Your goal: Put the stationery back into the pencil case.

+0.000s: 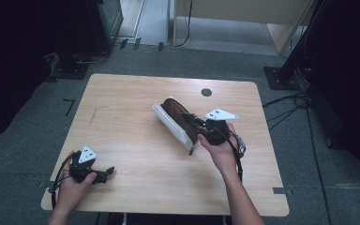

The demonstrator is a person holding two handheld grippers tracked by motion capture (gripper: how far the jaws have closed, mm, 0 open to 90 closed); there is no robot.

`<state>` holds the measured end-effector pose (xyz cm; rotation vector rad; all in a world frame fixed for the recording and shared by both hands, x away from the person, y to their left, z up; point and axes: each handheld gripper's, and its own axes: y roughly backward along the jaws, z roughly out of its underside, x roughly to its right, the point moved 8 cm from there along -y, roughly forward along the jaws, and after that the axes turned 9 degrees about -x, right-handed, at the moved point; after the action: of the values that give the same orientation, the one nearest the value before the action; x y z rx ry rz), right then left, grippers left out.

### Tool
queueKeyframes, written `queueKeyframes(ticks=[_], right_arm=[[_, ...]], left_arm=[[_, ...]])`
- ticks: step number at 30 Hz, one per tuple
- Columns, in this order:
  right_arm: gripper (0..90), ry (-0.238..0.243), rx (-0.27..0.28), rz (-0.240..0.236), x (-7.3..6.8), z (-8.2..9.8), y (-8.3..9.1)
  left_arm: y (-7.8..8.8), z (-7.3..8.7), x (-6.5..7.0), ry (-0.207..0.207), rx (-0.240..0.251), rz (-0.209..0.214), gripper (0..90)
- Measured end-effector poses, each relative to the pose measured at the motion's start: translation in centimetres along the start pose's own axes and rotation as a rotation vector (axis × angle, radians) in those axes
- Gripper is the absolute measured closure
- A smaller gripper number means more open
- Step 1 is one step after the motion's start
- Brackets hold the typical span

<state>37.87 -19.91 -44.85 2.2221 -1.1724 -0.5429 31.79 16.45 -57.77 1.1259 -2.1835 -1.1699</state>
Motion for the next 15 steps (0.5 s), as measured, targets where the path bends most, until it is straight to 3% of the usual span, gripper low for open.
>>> queueKeyframes(ticks=[15], right_arm=[[73.8, 0.009, -0.045, -0.015, -0.3, -0.5, -1.9]], left_arm=[[0.0, 0.0, 0.0, -0.002, 0.0, 0.002, 0.0]])
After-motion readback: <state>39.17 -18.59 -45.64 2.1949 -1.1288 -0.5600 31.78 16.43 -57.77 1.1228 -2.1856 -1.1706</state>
